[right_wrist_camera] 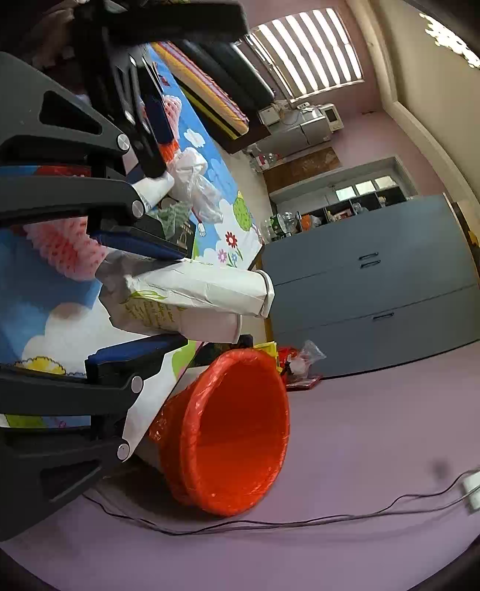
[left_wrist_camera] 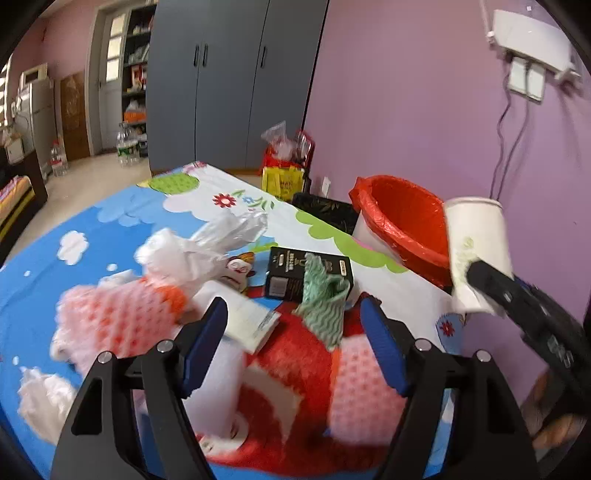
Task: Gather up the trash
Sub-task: 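Grasp the white tissue packet with the left tool while the right tool holds the cup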
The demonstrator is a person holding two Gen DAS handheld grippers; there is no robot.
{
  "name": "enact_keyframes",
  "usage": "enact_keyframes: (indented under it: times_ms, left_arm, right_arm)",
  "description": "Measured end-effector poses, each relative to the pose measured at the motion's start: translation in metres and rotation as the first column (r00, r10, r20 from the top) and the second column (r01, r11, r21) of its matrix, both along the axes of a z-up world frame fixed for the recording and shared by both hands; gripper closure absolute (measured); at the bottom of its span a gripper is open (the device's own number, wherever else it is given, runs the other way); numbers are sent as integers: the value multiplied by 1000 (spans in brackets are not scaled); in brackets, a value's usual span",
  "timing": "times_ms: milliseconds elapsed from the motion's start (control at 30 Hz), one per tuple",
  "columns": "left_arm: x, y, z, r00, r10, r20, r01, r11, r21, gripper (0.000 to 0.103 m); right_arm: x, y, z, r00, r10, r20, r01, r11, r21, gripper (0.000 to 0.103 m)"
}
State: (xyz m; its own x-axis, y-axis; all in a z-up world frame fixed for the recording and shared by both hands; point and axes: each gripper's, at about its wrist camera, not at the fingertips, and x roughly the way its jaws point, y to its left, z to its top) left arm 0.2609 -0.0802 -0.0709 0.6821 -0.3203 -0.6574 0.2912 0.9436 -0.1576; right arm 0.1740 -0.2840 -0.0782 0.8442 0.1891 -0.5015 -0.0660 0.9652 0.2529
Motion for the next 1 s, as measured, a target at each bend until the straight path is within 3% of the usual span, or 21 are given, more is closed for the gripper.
enact_keyframes:
  times_ms: [200, 300, 400, 500, 600, 667, 867, 1000]
  left_arm:
    - [36, -12, -19, 993, 22, -117, -25, 999, -26, 42]
    - [42, -15, -25, 988, 47, -145, -49, 999, -8, 50]
    - [38, -10, -26, 986, 68, -152, -69, 998, -4, 53]
    - [23, -1, -21, 992, 70, -107, -69, 998, 13, 53]
    - [17, 8, -25, 985, 152, -82, -139, 979, 148, 53]
    - [19, 14, -26, 981, 178, -77, -164, 972, 167, 53]
    - [49, 6, -36, 964, 195, -183, -172, 976, 135, 53]
    - [65, -2, -49, 939, 287, -190, -244, 945, 220, 43]
  right_arm:
    - [1, -17, -10, 1000, -6, -2, 6, 1000, 31, 63]
    - [3, -21, -16, 1000, -8, -11, 9, 999, 53, 63]
    - [4, -25, -17, 1000, -12, -8, 12, 998, 62, 63]
    - [4, -29, -16, 1000, -20, 3, 20, 997, 69, 63]
    - [1, -31, -15, 1000, -25, 10, 25, 997, 79, 63]
    - [0, -31, -16, 1000, -26, 10, 25, 996, 85, 63]
    - [-5, -30, -17, 1000, -25, 12, 23, 996, 87, 63]
    - [-6, -34, -15, 999, -29, 18, 27, 996, 86, 63]
